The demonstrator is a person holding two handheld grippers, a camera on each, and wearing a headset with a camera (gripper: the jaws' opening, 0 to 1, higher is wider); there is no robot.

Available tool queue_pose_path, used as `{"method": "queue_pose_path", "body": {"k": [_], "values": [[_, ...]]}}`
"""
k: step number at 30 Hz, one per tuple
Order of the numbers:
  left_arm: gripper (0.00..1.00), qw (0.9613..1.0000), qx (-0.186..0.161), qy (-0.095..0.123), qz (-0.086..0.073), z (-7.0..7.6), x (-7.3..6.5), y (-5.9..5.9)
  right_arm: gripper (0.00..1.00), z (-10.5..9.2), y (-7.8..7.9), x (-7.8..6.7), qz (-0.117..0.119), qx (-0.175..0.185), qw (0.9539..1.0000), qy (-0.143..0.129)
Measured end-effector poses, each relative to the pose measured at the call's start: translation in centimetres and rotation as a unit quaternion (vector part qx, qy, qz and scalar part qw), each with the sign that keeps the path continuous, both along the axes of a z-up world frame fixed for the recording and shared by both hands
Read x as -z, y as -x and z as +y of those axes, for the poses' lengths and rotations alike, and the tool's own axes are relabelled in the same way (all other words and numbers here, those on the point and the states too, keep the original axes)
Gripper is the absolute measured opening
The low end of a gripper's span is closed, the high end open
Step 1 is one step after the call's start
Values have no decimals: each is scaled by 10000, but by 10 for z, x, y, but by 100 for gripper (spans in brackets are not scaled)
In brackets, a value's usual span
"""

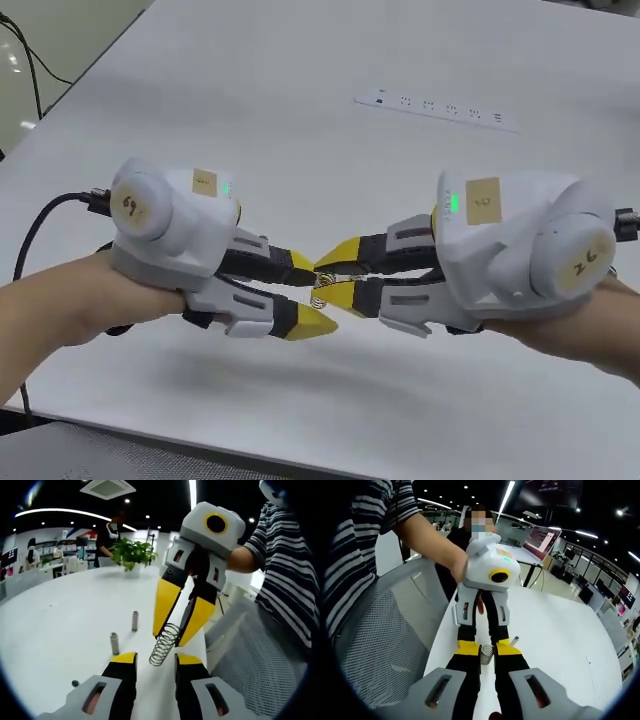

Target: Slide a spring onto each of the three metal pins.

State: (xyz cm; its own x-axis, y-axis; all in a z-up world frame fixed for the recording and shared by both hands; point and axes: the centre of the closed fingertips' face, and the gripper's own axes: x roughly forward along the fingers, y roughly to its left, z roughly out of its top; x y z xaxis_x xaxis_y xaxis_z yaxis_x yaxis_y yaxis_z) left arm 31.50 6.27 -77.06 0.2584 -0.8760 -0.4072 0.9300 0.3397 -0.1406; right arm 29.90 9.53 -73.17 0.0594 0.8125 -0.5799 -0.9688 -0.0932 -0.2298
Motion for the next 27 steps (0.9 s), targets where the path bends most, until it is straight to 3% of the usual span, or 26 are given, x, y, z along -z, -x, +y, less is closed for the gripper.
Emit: {"method": "queue_pose_path", "body": {"k": [13,24,27], "values": [[34,9997,-196,2,164,18,4,5,6,-8,-12,1,-23,234,9997,-21],[46,9979,-553,146,304,47,4,5,6,-11,-20,3,-62,380,9993,-22],[50,9969,-734,126,247,59,4,1,6,-12,-21,5,-47,396,9992,4]]}}
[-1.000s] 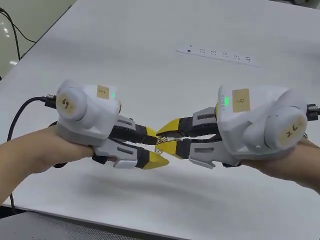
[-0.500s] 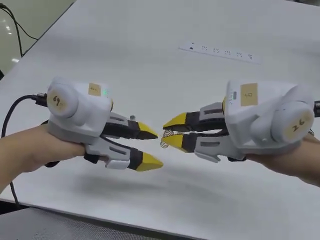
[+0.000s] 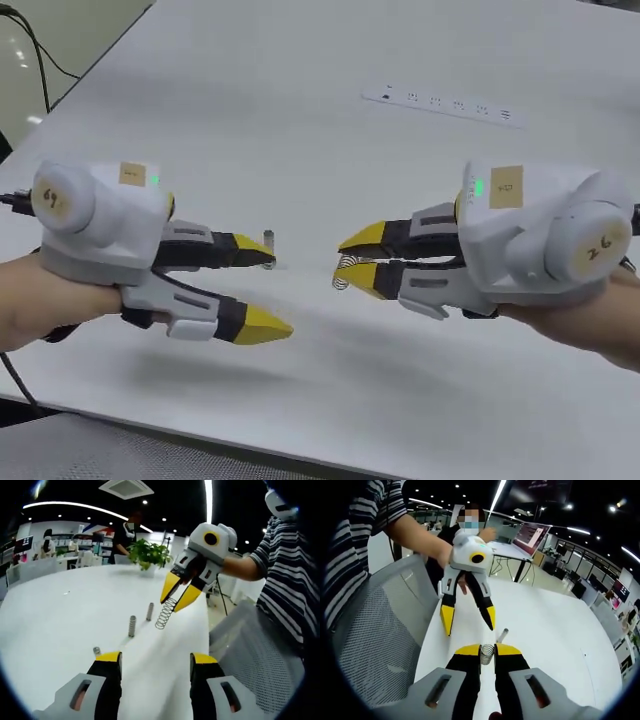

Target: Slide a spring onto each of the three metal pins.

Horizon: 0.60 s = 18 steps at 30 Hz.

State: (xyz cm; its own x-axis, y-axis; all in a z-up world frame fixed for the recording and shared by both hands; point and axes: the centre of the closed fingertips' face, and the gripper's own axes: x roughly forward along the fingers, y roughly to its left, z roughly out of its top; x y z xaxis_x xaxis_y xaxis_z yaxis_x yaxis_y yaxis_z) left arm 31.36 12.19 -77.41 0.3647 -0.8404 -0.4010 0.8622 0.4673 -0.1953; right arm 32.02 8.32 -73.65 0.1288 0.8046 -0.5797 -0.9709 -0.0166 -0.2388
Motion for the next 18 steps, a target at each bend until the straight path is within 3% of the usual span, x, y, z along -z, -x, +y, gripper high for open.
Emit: {"method": "queue_pose_path", "body": {"k": [5,11,18], "values": [[56,9995,-308,-9,-54,15,1,-7,6,0,-2,3,5,8,10000,42],[75,9979,-631,99,-94,29,1,-10,6,0,-5,5,33,23,9999,92],[87,9974,-717,32,-59,38,3,-10,6,1,-4,9,236,34,9996,180]]}}
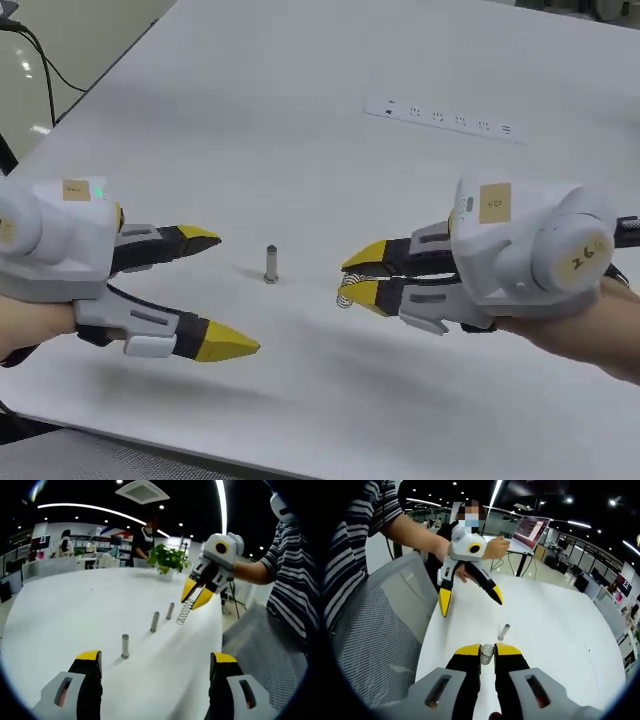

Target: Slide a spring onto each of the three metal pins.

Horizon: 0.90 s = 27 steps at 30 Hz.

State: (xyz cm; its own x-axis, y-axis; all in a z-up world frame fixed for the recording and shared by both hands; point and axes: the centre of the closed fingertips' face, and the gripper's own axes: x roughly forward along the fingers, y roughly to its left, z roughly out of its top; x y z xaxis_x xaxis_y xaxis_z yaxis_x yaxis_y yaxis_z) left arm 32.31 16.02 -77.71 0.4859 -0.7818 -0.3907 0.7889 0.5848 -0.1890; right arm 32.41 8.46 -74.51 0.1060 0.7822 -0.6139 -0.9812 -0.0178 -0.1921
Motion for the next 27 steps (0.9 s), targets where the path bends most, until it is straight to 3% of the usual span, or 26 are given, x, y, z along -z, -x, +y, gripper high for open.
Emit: {"method": "queue_pose_path", "body": {"k": [7,12,27], "values": [[97,9999,-142,21,-35,7,-3,-3,6,3,-2,3,176,26,9998,42],[98,9997,-252,27,-52,13,-2,-4,6,8,-4,6,257,9,9996,108],[98,9990,-435,43,-67,22,-2,-5,6,32,-27,4,167,-1,9998,92]]}}
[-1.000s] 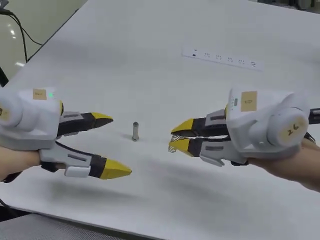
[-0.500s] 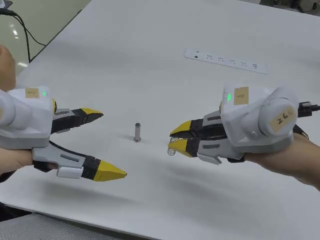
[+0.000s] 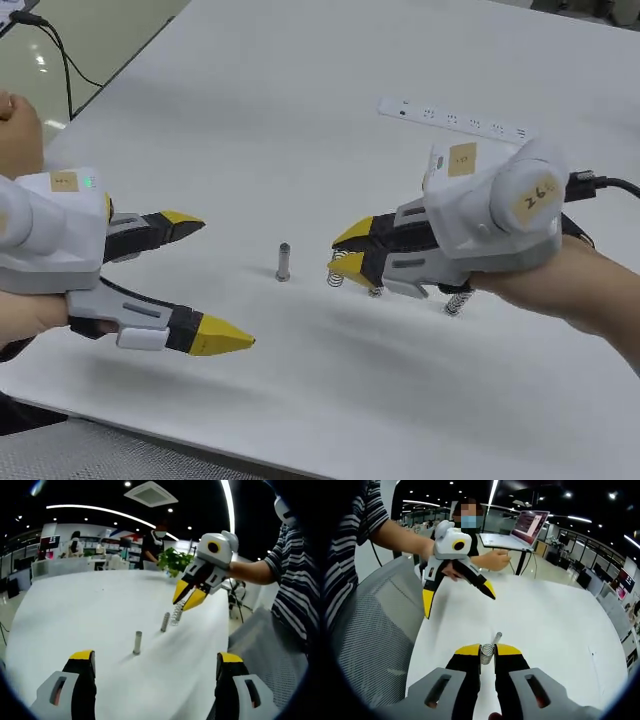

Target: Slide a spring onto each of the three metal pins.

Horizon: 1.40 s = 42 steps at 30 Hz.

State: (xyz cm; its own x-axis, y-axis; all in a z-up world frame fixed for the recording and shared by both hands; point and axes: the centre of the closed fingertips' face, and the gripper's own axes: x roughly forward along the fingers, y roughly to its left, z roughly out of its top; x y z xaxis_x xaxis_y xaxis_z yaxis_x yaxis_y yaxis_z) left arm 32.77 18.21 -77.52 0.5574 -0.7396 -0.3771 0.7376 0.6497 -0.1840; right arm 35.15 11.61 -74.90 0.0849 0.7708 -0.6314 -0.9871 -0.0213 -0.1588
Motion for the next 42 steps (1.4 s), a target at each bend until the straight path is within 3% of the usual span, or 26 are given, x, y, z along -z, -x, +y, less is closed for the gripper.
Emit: {"method": "queue_pose_path", "body": {"k": [11,23,42], "values": [[98,10000,18,17,13,-1,1,1,6,23,-15,-3,-39,81,9999,-130],[98,10000,21,48,18,-2,-1,0,6,44,-27,-2,247,337,9984,-370],[98,10000,-51,63,12,2,-2,-1,6,56,-26,13,251,308,9990,-227]]}}
